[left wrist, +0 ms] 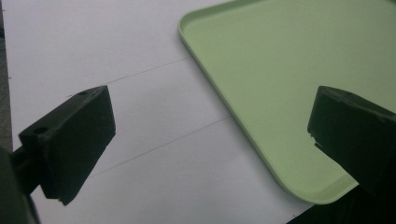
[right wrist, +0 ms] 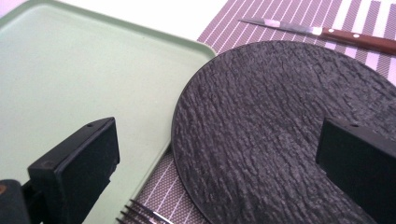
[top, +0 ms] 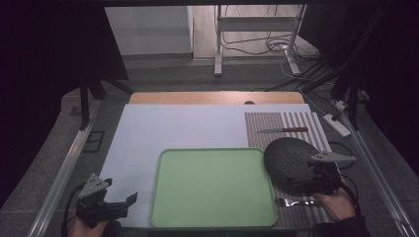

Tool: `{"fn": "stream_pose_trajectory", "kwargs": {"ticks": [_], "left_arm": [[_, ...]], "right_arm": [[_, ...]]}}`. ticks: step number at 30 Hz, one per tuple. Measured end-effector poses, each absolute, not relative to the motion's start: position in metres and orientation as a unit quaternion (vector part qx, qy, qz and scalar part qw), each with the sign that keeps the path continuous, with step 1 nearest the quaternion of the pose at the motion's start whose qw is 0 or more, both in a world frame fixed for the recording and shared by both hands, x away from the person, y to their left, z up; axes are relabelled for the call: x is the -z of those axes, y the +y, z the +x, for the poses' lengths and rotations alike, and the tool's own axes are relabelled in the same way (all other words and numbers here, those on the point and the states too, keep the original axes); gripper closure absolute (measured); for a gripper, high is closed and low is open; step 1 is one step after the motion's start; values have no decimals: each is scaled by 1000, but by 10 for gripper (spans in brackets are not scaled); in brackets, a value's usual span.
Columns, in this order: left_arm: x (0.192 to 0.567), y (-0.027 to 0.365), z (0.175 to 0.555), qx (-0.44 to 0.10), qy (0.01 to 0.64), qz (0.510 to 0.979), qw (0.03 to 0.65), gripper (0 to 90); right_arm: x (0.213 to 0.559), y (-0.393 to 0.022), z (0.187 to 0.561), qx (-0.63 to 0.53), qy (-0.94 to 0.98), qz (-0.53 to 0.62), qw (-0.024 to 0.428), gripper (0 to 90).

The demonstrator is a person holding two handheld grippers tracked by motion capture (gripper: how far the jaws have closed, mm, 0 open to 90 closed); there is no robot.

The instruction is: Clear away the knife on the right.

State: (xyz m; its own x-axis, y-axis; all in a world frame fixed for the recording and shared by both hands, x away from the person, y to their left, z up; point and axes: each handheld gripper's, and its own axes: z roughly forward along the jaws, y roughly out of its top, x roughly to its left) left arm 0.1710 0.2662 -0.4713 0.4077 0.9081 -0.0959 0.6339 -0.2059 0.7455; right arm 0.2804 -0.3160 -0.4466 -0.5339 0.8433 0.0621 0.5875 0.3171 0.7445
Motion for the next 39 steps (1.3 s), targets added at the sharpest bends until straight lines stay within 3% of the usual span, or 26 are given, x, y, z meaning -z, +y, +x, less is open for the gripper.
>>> {"fn": "stream_pose_trajectory", "kwargs": {"ticks": [39], "left_arm": [[472,268,172,-182,518,750,370,12]], "right_arm": [[454,-307,356,-359,795,457,174,0]]}}
